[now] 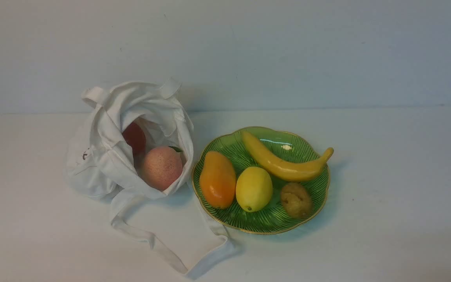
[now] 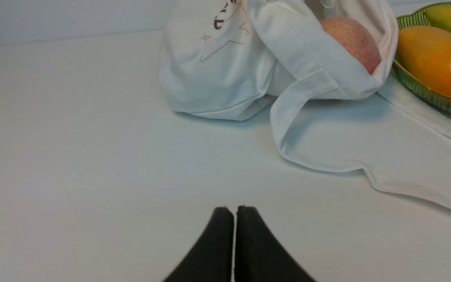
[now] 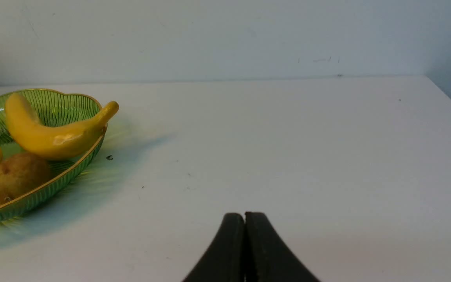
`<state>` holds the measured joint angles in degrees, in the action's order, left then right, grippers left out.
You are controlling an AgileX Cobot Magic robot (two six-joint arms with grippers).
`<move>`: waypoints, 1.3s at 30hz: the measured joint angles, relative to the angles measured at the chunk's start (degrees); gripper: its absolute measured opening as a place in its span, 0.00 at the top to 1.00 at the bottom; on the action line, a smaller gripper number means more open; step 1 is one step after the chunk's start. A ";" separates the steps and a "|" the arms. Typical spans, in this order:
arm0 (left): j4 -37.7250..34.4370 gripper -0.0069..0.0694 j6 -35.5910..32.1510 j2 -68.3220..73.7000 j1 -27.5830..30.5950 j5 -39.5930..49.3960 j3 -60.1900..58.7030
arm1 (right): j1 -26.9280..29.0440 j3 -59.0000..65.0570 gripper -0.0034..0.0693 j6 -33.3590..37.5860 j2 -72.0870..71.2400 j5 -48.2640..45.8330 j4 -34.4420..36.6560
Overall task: Take the fruit out of the cloth bag on the white table and place them on a plate.
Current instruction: 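Reach into the cloth bag and grasp the peach with the left gripper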
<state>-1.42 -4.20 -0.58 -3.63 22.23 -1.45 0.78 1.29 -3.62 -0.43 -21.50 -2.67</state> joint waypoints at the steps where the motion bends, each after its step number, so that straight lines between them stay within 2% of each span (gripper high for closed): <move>1: 0.00 0.92 0.00 0.00 0.00 0.00 0.00 | 0.00 0.00 0.97 0.00 0.00 0.00 0.00; 32: -0.32 0.92 0.16 0.00 0.00 -0.28 0.00 | 0.00 0.00 0.97 0.00 0.00 0.00 0.00; 39: -18.67 0.92 7.31 0.00 0.00 -6.91 -0.17 | 0.00 0.00 0.97 0.00 0.00 0.00 0.00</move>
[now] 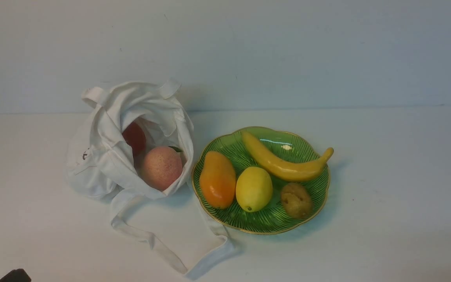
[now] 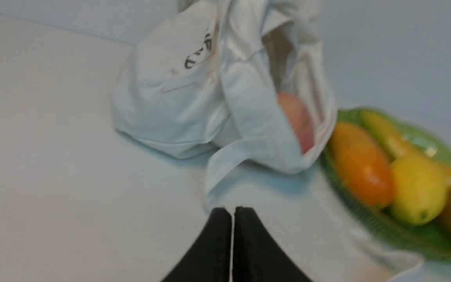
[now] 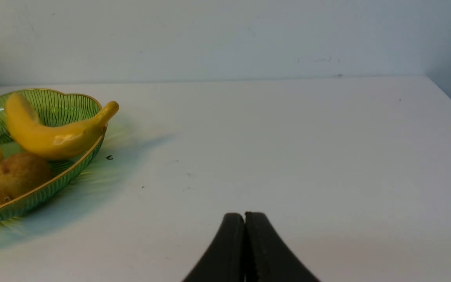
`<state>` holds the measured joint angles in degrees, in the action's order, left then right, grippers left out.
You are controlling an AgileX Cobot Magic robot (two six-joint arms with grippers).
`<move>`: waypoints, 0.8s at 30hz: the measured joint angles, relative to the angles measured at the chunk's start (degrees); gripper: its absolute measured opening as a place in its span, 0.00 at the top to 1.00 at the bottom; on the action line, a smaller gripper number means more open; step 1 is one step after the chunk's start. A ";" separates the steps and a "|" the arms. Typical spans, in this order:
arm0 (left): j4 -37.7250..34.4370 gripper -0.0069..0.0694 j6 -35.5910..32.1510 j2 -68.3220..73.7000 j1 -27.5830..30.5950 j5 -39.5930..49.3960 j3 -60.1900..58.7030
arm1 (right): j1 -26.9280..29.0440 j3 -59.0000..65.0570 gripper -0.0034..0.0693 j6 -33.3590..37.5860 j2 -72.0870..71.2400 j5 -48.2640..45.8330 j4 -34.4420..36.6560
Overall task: Take the fruit out of the cloth bag on the white table and place them on a plate.
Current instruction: 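Reach into the cloth bag and grasp the peach with the left gripper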
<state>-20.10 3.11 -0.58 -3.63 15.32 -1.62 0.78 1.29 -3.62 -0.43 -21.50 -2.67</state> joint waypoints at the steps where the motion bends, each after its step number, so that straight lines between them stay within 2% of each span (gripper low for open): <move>1: -1.91 0.92 0.57 0.00 0.00 -0.54 0.00 | 0.00 0.00 0.97 0.00 0.00 0.00 0.00; 2: -7.56 0.92 1.39 0.00 0.00 -1.54 0.00 | 0.00 0.00 0.97 0.00 0.00 0.00 0.00; 5: -12.64 0.92 1.84 0.00 0.00 -3.44 0.00 | 0.00 0.00 0.97 0.00 0.00 0.00 0.00; 12: -17.04 0.92 2.02 0.00 0.00 -12.12 0.00 | 0.00 0.00 0.97 0.00 0.00 0.00 0.00; 16: -19.71 0.92 4.48 0.00 0.00 -23.94 0.83 | 0.00 0.00 0.97 0.00 0.00 0.00 0.00; 18: -18.61 0.92 4.80 0.00 0.00 -24.82 3.98 | 0.00 0.00 0.97 0.00 0.00 0.00 0.00; 21: -13.27 0.92 2.12 1.06 0.00 -22.81 11.85 | 0.00 0.00 0.97 0.00 0.00 0.00 0.00; 22: -8.59 0.92 -0.29 3.71 0.00 -17.78 18.78 | 0.00 0.00 0.97 0.00 0.00 0.00 0.00; 23: -8.07 0.92 -0.59 4.15 0.00 -17.04 18.78 | 0.00 0.00 0.97 0.00 0.00 0.00 0.00; 24: -4.66 0.92 -2.68 7.84 0.00 -10.58 25.35 | 0.00 0.00 0.97 0.00 0.00 0.00 0.00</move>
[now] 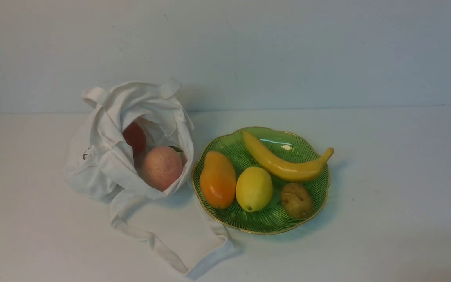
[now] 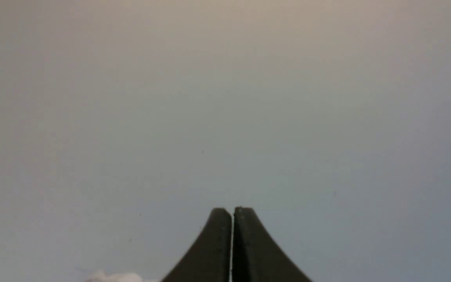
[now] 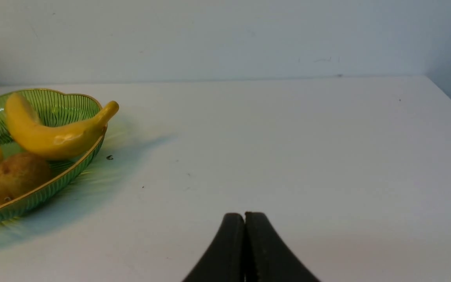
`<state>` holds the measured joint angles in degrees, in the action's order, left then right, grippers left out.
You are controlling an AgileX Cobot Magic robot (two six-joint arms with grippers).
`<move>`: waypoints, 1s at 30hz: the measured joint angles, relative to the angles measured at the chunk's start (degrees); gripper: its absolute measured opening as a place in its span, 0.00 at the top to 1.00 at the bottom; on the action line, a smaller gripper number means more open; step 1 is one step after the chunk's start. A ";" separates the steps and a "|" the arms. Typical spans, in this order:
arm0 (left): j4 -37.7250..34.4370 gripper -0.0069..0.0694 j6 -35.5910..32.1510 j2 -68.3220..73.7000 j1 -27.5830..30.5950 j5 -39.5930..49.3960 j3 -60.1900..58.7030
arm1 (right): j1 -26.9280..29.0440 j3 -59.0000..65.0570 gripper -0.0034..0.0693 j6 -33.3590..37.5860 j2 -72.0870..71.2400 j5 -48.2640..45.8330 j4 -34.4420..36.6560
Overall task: Take the fruit out of the cloth bag on the white table and place them on a plate.
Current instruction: 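Reach into the cloth bag and grasp the peach with the left gripper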
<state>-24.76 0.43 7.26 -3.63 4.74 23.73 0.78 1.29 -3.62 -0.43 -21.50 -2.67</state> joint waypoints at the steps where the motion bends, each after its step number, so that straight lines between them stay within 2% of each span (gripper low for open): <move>1: 0.00 0.92 -0.43 0.61 0.00 1.05 0.00 | 0.00 0.00 0.97 0.00 0.00 0.00 0.00; 3: 6.21 0.92 -3.25 10.19 0.00 16.86 11.16 | 0.00 0.00 0.97 0.00 0.00 0.00 0.00; 4: 7.39 0.92 -3.77 12.75 0.00 21.01 13.40 | 0.00 0.00 0.97 0.00 0.00 0.00 0.00; 7: 12.65 0.92 -4.82 26.42 0.00 41.77 23.39 | 0.00 0.00 0.97 0.00 0.00 0.00 0.00; 9: 14.28 0.92 -4.99 32.71 0.00 48.46 26.71 | 0.00 0.00 0.97 0.00 0.00 0.00 0.00; 10: 15.86 0.92 -5.50 39.38 0.00 55.51 30.94 | 0.00 0.00 0.97 0.00 0.00 0.00 0.00; 11: 16.17 0.92 -6.05 42.45 0.00 57.42 32.16 | 0.00 0.00 0.97 0.00 0.00 0.00 0.00; 15: 16.31 0.92 -10.89 54.86 -0.25 59.80 38.42 | 0.00 0.00 0.97 0.00 0.00 0.00 0.00; 18: 16.37 0.92 -13.41 63.71 -3.48 58.81 42.93 | 0.00 0.00 0.97 0.00 0.00 0.00 0.00; 24: 18.24 0.92 -13.62 76.48 -12.78 55.77 51.23 | 0.00 0.00 0.97 0.00 0.00 0.00 0.00; 30: 22.39 0.91 -13.74 89.63 -16.91 54.88 59.30 | 0.00 0.00 0.97 0.00 0.00 0.00 0.00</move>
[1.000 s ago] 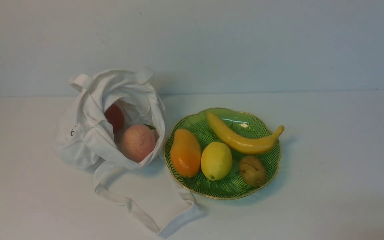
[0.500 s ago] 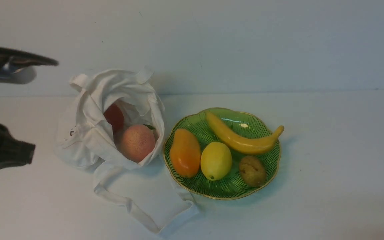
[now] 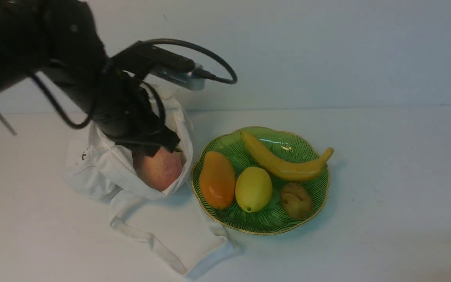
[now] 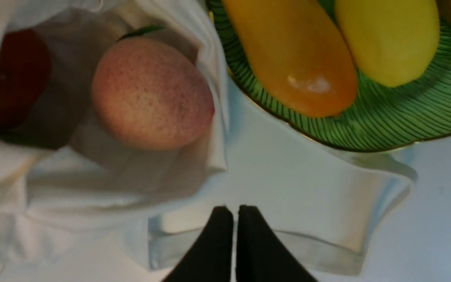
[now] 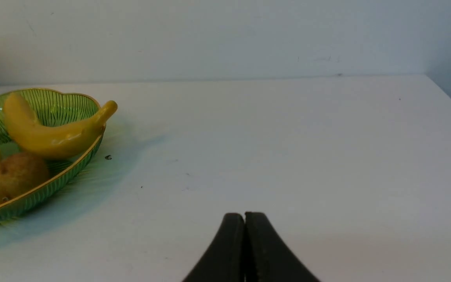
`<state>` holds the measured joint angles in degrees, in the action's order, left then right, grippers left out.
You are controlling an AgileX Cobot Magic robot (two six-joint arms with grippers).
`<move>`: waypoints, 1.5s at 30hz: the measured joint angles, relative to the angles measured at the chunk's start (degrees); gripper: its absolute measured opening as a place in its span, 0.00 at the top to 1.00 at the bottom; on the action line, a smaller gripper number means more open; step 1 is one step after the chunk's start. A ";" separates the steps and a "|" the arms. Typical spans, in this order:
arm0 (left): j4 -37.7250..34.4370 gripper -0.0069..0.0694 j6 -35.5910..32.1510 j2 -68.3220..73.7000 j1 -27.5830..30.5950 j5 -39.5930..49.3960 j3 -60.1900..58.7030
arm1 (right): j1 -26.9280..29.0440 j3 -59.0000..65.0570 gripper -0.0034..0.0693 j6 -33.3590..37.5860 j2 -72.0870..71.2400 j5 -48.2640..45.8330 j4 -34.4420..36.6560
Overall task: Take the fruit out of the cloth bag on the white table and place them on a plate.
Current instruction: 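Reach into the cloth bag and grasp the peach with the left gripper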
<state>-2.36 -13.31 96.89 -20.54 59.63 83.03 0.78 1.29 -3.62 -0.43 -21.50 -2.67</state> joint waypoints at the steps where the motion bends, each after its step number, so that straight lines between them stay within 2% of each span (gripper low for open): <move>1: 1.28 0.89 -0.06 1.58 -0.22 -0.13 0.99 | 0.00 0.00 0.97 0.00 0.00 0.00 0.00; 6: 7.16 0.72 -0.06 8.54 -0.22 -1.76 4.68 | 0.00 0.00 0.97 0.00 0.00 0.00 0.00; 9: 10.48 0.56 0.98 11.65 -0.22 -3.83 5.02 | 0.00 0.00 0.97 0.00 0.00 0.00 0.00; 13: 11.31 0.34 3.82 14.41 -0.22 -7.81 5.02 | 0.00 0.00 0.97 0.00 0.00 0.00 0.00; 18: 12.09 0.17 6.42 16.78 -0.22 -12.47 5.08 | 0.00 0.00 0.97 0.00 0.00 0.00 0.00; 27: 16.70 0.14 9.91 20.43 -0.22 -13.68 5.62 | 0.00 0.00 0.97 0.00 0.00 0.00 0.00; 35: 17.11 0.15 12.13 21.35 -0.22 -12.38 6.34 | 0.00 0.00 0.97 0.00 0.00 0.00 0.00; 39: 17.18 0.22 14.30 21.35 -0.22 -10.62 6.38 | 0.00 0.00 0.97 0.00 0.00 0.00 0.00; 45: 17.43 0.22 15.98 21.35 -0.22 -7.47 7.11 | 0.00 0.00 0.97 0.00 0.00 0.00 0.00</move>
<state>15.07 2.67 118.24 -20.76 52.16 90.14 0.78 1.29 -3.62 -0.43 -21.50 -2.67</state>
